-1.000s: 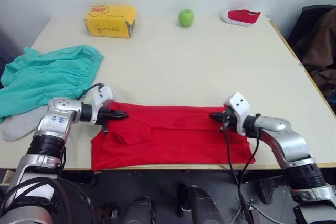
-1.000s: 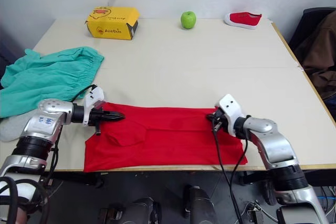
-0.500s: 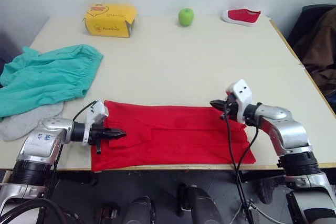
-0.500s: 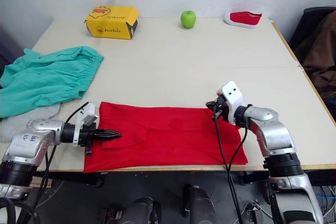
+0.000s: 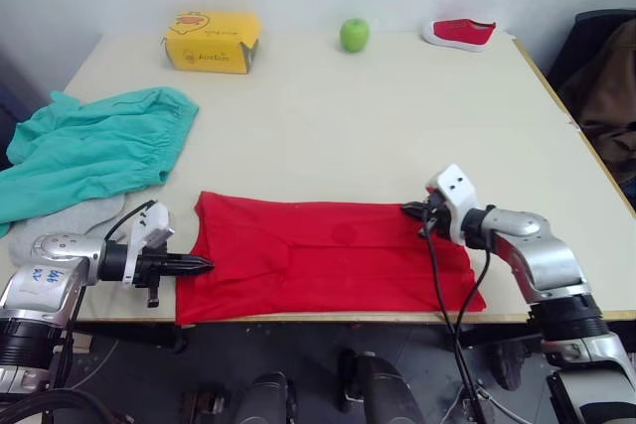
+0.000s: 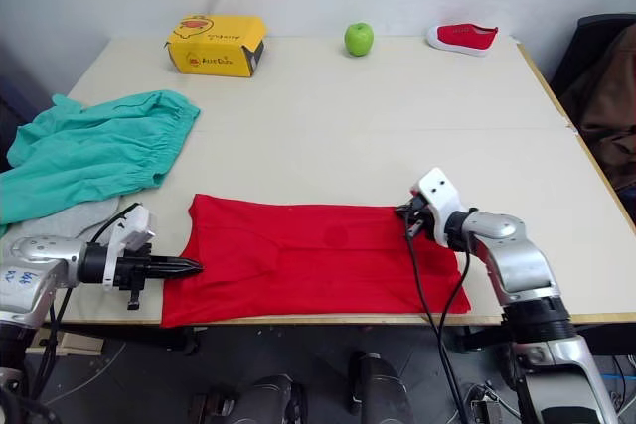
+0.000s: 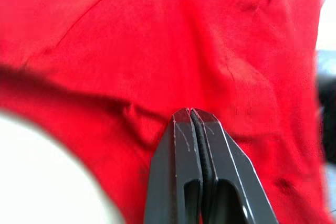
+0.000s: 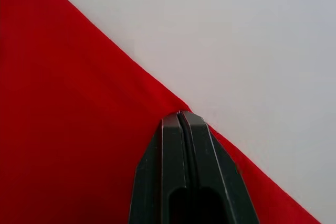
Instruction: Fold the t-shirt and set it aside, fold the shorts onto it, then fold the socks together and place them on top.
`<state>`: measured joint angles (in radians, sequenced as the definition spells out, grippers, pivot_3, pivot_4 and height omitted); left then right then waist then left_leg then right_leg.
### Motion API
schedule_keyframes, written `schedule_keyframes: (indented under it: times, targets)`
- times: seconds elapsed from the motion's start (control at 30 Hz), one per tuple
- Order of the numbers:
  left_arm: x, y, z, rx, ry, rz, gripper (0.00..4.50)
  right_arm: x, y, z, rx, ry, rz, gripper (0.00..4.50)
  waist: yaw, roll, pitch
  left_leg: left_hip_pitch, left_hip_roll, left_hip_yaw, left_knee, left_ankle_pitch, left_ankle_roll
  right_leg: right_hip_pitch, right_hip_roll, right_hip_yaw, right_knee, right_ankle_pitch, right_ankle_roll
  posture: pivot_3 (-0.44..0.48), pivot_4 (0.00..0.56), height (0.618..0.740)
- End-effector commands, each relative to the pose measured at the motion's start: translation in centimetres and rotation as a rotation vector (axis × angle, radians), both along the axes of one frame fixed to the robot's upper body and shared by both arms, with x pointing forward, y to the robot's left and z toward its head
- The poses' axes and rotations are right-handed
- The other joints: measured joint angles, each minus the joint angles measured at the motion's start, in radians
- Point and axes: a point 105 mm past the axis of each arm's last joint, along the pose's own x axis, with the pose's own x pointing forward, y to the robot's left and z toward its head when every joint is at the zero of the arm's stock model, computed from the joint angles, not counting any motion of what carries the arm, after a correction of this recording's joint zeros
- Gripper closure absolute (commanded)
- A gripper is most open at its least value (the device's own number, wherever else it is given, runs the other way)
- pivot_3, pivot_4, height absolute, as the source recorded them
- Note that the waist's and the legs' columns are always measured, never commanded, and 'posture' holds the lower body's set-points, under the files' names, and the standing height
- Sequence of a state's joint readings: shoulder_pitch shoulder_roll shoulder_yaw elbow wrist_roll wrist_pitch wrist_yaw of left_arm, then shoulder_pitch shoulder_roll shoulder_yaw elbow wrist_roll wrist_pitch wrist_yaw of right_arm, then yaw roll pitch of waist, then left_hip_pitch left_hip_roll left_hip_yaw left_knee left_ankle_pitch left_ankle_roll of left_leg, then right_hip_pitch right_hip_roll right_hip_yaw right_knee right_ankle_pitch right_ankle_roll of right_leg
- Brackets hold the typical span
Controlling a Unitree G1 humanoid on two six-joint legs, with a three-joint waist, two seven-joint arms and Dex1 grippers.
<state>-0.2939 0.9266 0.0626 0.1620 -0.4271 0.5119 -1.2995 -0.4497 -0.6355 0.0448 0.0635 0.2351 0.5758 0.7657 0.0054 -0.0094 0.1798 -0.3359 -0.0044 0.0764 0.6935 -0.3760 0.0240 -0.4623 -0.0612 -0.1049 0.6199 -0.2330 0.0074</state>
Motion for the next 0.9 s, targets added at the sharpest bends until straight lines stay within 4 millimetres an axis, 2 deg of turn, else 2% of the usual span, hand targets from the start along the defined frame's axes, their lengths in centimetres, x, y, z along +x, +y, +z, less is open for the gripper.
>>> schedule_keyframes:
  times: [0.03, 0.17, 0.27, 0.3, 0.4, 0.5, 0.6, 0.73, 0.77, 0.87, 0.9]
  targets:
    - [1.7, -1.9, 5.9, -0.112, -0.177, -0.015, 4.46, -0.7, -0.8, 2.5, -0.006, -0.051, 0.021, 4.50, 0.008, 0.000, 0.000, -0.001, 0.000, 0.000, 0.000, 0.000, 0.000, 0.000, 0.000, 0.000, 0.000, 0.000, 0.000, 0.000, 0.150, 0.740]
    - [1.2, -4.4, 8.7, -0.193, -0.153, -0.090, 4.46, -1.6, -1.2, 4.1, -0.034, -0.052, 0.094, 4.50, 0.005, 0.000, 0.000, -0.001, 0.000, 0.000, 0.000, 0.000, 0.000, 0.000, 0.000, 0.000, -0.001, 0.000, 0.001, 0.000, 0.150, 0.740]
    - [0.8, -5.6, 9.2, -0.200, -0.154, -0.142, 4.46, -1.9, -1.7, 4.8, -0.058, 0.005, 0.147, 4.50, -0.011, 0.001, 0.001, -0.001, 0.000, 0.000, -0.002, 0.000, 0.000, 0.000, 0.001, 0.000, 0.000, 0.000, 0.001, 0.000, 0.150, 0.740]
    - [0.7, -6.1, 9.3, -0.200, -0.164, -0.160, 4.29, -1.9, -2.0, 4.9, -0.078, 0.041, 0.173, 4.33, -0.012, 0.001, 0.001, -0.001, 0.000, 0.001, -0.002, 0.000, 0.000, 0.000, 0.001, 0.000, 0.000, 0.000, 0.001, 0.000, 0.150, 0.740]
    - [0.5, -7.3, 9.2, -0.188, -0.185, -0.225, 3.60, -1.4, -2.6, 4.9, -0.131, 0.097, 0.216, 3.60, -0.010, -0.001, 0.002, 0.000, 0.000, 0.001, -0.001, 0.000, -0.001, 0.000, 0.002, 0.000, -0.003, 0.000, 0.001, 0.000, 0.150, 0.740]
    - [0.4, -8.2, 8.7, -0.160, -0.213, -0.261, 2.67, 0.0, -2.7, 5.1, -0.140, 0.112, 0.210, 2.55, -0.010, -0.002, 0.002, 0.001, 0.000, 0.001, -0.001, 0.001, -0.001, 0.000, 0.002, 0.001, -0.002, 0.000, 0.001, 0.000, 0.150, 0.740]
    - [0.5, -8.8, 8.2, -0.129, -0.252, -0.277, 1.72, 1.0, -2.1, 4.5, -0.171, 0.138, 0.235, 1.49, -0.009, -0.002, 0.002, 0.000, 0.000, 0.001, -0.001, 0.001, -0.002, 0.000, 0.002, 0.001, -0.002, 0.000, 0.001, 0.000, 0.150, 0.740]
    - [0.6, -9.1, 8.1, -0.111, -0.288, -0.284, 0.40, 1.5, -0.9, 3.4, -0.212, 0.184, 0.293, 0.07, -0.009, -0.002, 0.002, 0.000, 0.000, 0.001, -0.001, 0.001, -0.002, -0.001, 0.002, 0.000, -0.002, 0.000, 0.001, 0.000, 0.150, 0.740]
    - [0.7, -9.1, 8.1, -0.109, -0.299, -0.279, 0.06, 1.6, -0.6, 3.2, -0.213, 0.192, 0.308, 0.00, -0.009, -0.002, 0.002, 0.000, 0.000, 0.001, -0.001, 0.001, -0.002, -0.001, 0.002, 0.000, -0.002, 0.000, 0.001, 0.000, 0.150, 0.740]
    - [0.9, -9.3, 8.4, -0.110, -0.320, -0.274, 0.02, 1.9, 0.3, 2.9, -0.211, 0.213, 0.328, 0.00, -0.009, -0.002, 0.002, -0.001, 0.000, 0.001, 0.000, 0.001, -0.002, 0.000, 0.002, 0.001, -0.002, 0.000, 0.001, 0.000, 0.150, 0.740]
    - [0.9, -9.3, 8.4, -0.110, -0.327, -0.267, 0.01, 1.8, 0.5, 2.8, -0.214, 0.225, 0.346, 0.20, -0.009, -0.002, 0.002, -0.001, 0.000, 0.001, 0.000, 0.001, -0.002, 0.000, 0.002, 0.001, -0.002, 0.000, 0.001, 0.000, 0.150, 0.740]
